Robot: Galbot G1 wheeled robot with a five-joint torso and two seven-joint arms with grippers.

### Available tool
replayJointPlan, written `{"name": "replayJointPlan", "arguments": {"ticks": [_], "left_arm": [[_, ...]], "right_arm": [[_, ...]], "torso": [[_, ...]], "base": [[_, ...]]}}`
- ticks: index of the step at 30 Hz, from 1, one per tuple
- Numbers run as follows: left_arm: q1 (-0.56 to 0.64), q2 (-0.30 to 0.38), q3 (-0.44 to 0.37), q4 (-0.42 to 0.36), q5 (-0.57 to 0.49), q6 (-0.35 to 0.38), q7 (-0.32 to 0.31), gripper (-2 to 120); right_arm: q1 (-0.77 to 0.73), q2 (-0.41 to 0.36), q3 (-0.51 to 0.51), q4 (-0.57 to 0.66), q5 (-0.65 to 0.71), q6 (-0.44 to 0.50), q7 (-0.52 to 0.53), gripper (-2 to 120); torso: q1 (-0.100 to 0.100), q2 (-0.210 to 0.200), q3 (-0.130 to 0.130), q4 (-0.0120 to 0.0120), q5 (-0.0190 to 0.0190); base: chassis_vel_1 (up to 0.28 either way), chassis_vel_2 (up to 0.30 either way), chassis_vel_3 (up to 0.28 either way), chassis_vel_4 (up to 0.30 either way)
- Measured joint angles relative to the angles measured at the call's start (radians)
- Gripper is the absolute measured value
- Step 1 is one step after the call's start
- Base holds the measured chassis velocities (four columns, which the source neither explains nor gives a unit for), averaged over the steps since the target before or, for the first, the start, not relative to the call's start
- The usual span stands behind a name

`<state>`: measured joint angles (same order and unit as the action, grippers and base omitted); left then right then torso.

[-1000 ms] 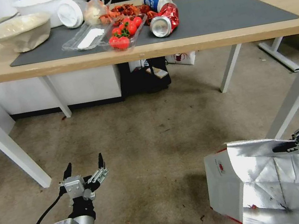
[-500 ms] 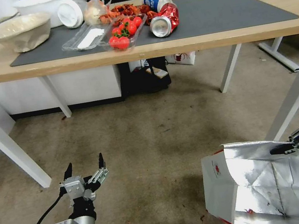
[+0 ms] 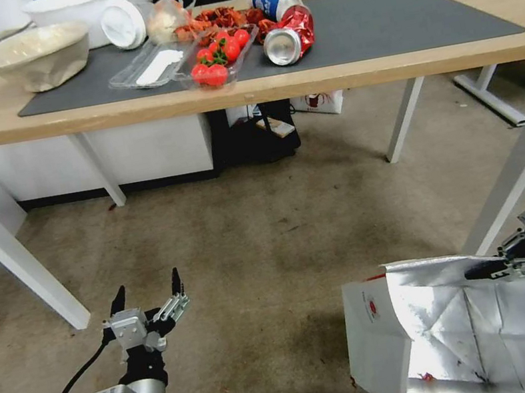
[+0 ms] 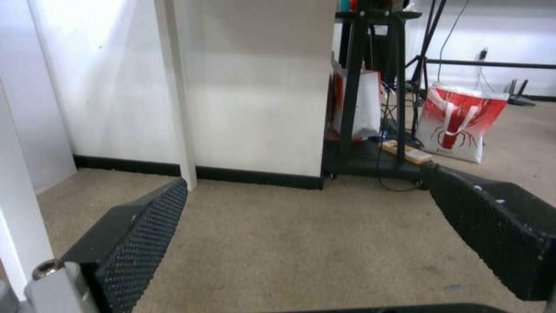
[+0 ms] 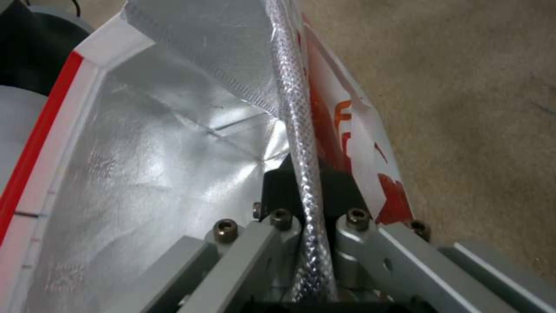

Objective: Pick up the food delivery bag from the floor and place it on the table.

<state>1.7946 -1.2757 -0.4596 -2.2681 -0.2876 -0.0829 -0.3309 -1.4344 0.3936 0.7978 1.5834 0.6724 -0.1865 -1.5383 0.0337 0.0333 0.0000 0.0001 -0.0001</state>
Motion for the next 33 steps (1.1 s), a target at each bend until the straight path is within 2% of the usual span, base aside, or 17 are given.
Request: {"name": "replayJointPlan", "arguments": {"ticks": [16, 33], "left_arm": [[-0.007, 0.008, 0.002, 0.0, -0.061, -0.014, -0.009, 100], [-0.01, 0.013, 0.001, 0.002, -0.07, -0.009, -0.005, 100]], "right_arm": [[-0.007, 0.029, 0.0, 0.018, -0.009, -0.006, 0.0, 0], [-0.005, 0.05, -0.003, 0.024, -0.014, -0.01, 0.0, 0]], "torso": [[0.001, 0.007, 0.003, -0.0001, 0.0], [0.005, 0.078, 0.071, 0.0, 0.0001]], "base": [[0.0, 0.0, 0.0, 0.0], [0.0, 0.0, 0.0, 0.0]]}}
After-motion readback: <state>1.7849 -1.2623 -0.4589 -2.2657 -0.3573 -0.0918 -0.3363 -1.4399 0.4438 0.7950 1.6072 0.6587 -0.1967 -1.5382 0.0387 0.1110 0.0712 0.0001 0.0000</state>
